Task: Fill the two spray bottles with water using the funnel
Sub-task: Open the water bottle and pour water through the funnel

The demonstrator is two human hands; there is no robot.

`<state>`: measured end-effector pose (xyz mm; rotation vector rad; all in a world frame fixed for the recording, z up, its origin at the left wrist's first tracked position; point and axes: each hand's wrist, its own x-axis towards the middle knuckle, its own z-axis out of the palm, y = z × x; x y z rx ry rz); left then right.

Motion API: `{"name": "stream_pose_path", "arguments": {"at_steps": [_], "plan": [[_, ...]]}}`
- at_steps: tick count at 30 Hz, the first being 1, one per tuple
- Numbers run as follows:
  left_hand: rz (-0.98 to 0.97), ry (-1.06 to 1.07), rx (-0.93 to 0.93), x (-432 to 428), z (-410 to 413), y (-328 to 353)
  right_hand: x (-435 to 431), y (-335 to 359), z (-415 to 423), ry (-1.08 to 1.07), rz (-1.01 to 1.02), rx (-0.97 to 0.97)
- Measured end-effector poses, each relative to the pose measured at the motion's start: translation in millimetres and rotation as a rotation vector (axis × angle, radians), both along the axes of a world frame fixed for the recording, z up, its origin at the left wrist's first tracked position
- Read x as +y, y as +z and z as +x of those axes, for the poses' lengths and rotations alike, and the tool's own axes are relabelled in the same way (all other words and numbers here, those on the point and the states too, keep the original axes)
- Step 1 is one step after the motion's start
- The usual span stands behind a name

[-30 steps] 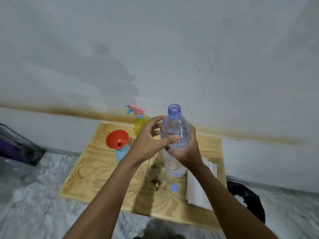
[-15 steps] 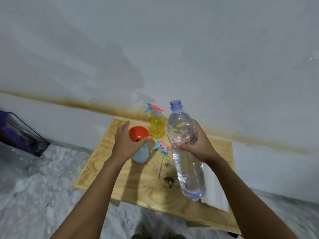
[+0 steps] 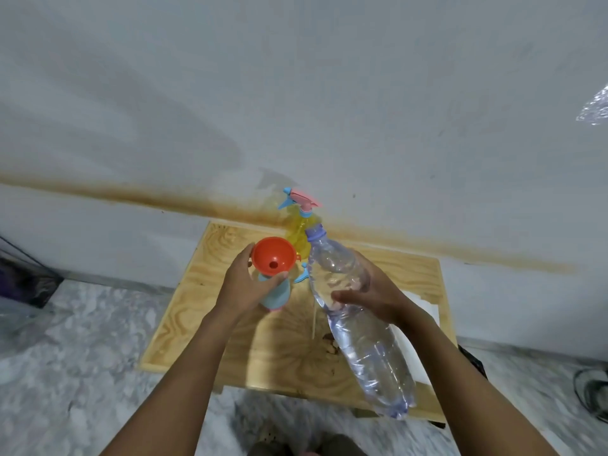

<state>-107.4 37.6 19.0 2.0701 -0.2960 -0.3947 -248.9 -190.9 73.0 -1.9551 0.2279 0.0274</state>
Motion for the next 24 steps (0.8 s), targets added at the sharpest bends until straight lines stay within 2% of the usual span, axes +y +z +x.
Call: {"name": "stream_pose_path", "arguments": {"at_steps": [6,10,24], "plan": [[-0.092,-0.005,-0.006,0.5,-5.7,-6.3,1.9,3.6,7.3,0.068,-0.091,0.082],[-0.129,-0.009,-0.048,-1.0,-6.4,-10.9,2.7,6.2,12.6,0.083,-0.102,0.138],[-0.196,0.047,-0.015,-6.4,-10.4,-8.2,2.3,-1.9,27.2,0.132,-0.115,0.235]]}}
